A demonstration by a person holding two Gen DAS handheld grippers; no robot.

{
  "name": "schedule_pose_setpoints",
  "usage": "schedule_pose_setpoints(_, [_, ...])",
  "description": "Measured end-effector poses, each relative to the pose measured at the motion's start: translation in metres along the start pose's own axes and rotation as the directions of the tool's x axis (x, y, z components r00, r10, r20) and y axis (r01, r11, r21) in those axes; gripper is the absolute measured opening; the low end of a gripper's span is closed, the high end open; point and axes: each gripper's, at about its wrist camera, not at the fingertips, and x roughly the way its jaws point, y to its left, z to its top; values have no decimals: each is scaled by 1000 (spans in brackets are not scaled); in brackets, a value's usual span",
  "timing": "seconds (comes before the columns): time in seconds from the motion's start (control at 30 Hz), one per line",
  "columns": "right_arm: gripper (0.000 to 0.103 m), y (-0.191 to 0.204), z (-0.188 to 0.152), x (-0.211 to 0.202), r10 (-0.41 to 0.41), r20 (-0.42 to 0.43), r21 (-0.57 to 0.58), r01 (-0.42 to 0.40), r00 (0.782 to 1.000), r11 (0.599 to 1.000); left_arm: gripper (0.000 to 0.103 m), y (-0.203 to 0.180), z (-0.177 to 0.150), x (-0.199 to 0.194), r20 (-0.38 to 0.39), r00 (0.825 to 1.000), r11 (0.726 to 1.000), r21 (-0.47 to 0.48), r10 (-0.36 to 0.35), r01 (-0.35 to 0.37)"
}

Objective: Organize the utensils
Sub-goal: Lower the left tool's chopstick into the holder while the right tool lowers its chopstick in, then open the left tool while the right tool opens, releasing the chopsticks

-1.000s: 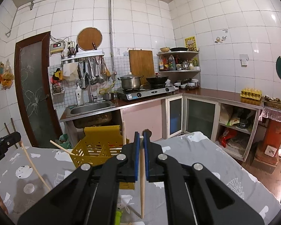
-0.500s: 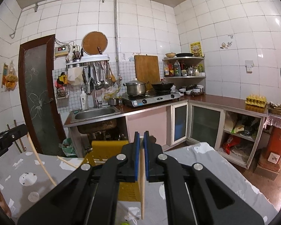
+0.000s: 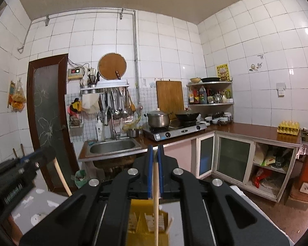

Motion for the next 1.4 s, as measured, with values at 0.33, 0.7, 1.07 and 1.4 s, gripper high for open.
schedule_pose_setpoints(0.33, [5,-3,1,48,-45,-33,22,46,998,999,5,-1,-9,45,63,997,999,10,41,-42])
schedule_pose_setpoints(0.7, [5,-17,-63,81,-38,-99,17,39,994,999,5,29,-71,97,-84,993,996,-36,84,-88])
schedule_pose_setpoints(1.07, [38,-27,-72,69,-58,-182,-14,57,982,998,55,49,-67,79,-167,980,992,-49,104,-114])
schedule_pose_setpoints(1.4, [64,-47,-71,7,-89,-214,-1,91,973,996,98,73,-50,9,-143,976,985,-29,164,-170])
